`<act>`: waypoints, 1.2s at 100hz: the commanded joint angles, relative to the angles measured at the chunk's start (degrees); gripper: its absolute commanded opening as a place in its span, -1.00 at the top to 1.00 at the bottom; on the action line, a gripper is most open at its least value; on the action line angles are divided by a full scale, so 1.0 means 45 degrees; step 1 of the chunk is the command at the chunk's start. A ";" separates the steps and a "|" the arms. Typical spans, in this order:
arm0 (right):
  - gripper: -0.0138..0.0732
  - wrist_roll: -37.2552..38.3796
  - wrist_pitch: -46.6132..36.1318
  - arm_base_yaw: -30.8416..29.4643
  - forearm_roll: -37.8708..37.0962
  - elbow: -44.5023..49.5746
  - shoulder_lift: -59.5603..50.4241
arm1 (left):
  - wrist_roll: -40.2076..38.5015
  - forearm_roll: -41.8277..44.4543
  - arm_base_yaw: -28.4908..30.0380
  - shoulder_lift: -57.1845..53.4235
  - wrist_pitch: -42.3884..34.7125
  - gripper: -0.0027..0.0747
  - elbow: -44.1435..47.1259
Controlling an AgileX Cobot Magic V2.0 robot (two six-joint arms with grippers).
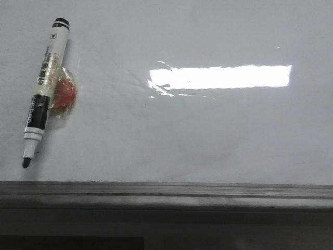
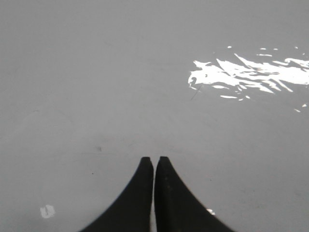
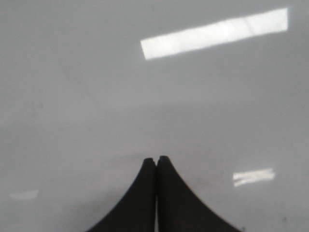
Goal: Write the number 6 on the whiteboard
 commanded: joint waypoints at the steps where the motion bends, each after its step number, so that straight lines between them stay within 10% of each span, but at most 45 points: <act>1: 0.83 0.0016 0.0048 0.0041 0.0078 -0.0798 0.0290 | -0.0106 -0.0334 -0.0091 -0.0015 -0.1071 0.98 -0.0173; 37: 0.83 0.0016 -0.0493 0.0041 0.0142 -0.2248 0.3190 | 0.0354 -0.0405 -0.0091 0.3025 -0.0283 0.94 -0.3189; 59: 0.83 0.0016 -0.0447 0.0041 0.0142 -0.2248 0.3451 | 0.0333 -0.1385 -0.0091 0.3927 -0.1172 -0.09 -0.3280; 75: 0.83 0.0016 -0.0439 0.0041 0.0142 -0.2248 0.3451 | 0.0380 -0.1917 -0.0348 0.4518 -0.1717 -0.20 -0.3446; 120: 0.83 0.0016 -0.0439 0.0041 0.0142 -0.2248 0.3451 | 0.0903 -0.1286 -0.7884 0.6867 -0.3287 -0.20 -0.3637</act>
